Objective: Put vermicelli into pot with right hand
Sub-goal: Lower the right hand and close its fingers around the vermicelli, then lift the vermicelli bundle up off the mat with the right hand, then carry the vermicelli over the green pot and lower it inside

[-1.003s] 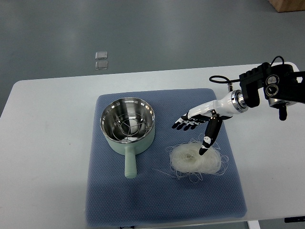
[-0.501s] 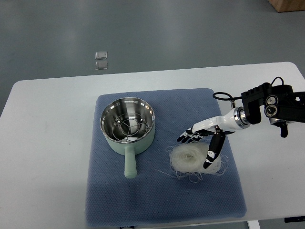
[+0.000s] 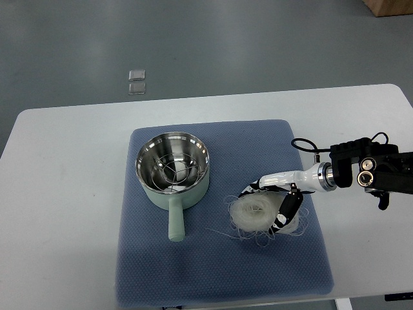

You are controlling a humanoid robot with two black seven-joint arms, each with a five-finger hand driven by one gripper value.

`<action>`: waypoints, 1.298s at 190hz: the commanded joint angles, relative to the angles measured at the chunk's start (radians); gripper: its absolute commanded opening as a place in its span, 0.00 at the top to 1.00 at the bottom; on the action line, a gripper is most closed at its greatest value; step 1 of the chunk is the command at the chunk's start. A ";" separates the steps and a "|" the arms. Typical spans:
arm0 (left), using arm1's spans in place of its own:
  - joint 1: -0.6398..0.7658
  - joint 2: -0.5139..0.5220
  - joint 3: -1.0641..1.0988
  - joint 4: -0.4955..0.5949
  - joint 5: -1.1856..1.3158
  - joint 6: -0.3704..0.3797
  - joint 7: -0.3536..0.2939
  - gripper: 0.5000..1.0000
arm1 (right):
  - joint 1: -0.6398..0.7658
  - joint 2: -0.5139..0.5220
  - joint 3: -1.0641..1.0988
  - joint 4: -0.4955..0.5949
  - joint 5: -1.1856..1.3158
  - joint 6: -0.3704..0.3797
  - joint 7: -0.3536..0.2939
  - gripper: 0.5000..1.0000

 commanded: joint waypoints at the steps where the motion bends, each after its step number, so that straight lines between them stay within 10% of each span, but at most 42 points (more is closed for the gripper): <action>1: 0.000 0.000 0.000 0.000 0.000 0.000 0.000 0.00 | -0.002 0.010 0.001 -0.003 -0.034 -0.031 0.005 1.00; 155: 0.000 0.000 0.000 0.000 0.000 0.000 0.000 0.00 | 0.248 -0.085 0.227 0.013 0.112 0.076 0.054 1.00; 246: 0.000 0.000 0.000 -0.003 0.000 0.000 0.000 0.00 | 0.413 0.183 0.196 -0.148 0.204 0.043 0.054 1.00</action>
